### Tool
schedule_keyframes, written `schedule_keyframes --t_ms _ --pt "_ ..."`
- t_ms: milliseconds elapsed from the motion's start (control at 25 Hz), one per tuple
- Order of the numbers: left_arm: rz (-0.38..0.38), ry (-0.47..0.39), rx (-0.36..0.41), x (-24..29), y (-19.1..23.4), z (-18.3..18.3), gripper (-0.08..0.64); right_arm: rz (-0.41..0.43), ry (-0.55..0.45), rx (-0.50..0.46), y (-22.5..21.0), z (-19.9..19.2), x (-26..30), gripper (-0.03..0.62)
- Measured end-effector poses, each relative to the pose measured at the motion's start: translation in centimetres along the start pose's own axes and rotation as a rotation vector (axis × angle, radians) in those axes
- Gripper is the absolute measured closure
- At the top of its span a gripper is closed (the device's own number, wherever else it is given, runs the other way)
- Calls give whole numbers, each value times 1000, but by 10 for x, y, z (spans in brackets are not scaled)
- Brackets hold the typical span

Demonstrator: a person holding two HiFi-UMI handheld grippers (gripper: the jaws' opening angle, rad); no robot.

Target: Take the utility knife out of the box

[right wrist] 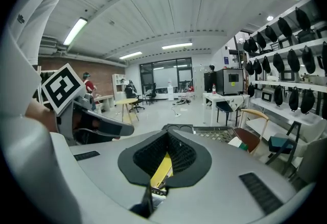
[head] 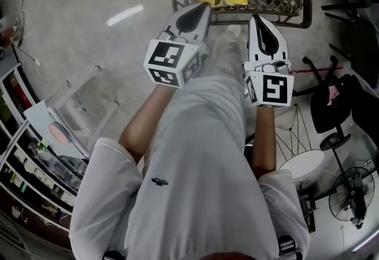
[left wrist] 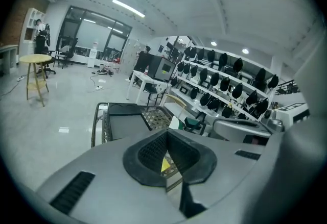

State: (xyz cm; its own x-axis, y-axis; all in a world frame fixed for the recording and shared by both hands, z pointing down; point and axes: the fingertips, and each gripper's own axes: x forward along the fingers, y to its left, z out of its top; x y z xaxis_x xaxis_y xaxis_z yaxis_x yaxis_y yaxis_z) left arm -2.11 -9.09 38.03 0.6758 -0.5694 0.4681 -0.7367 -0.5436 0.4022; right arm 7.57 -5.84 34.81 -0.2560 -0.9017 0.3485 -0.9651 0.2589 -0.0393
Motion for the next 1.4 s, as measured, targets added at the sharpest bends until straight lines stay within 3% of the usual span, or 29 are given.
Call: schedule_keyframes --t_ms 840,960,1400 --pt "121 133 -70 117 50 -65 554 127 90 19 -35 -54 82 594" --pt "134 154 -67 131 57 -73 459 131 94 29 -41 -58 89 594" --pt "210 264 -65 178 83 -110 397 155 126 42 -67 -75 108 594"
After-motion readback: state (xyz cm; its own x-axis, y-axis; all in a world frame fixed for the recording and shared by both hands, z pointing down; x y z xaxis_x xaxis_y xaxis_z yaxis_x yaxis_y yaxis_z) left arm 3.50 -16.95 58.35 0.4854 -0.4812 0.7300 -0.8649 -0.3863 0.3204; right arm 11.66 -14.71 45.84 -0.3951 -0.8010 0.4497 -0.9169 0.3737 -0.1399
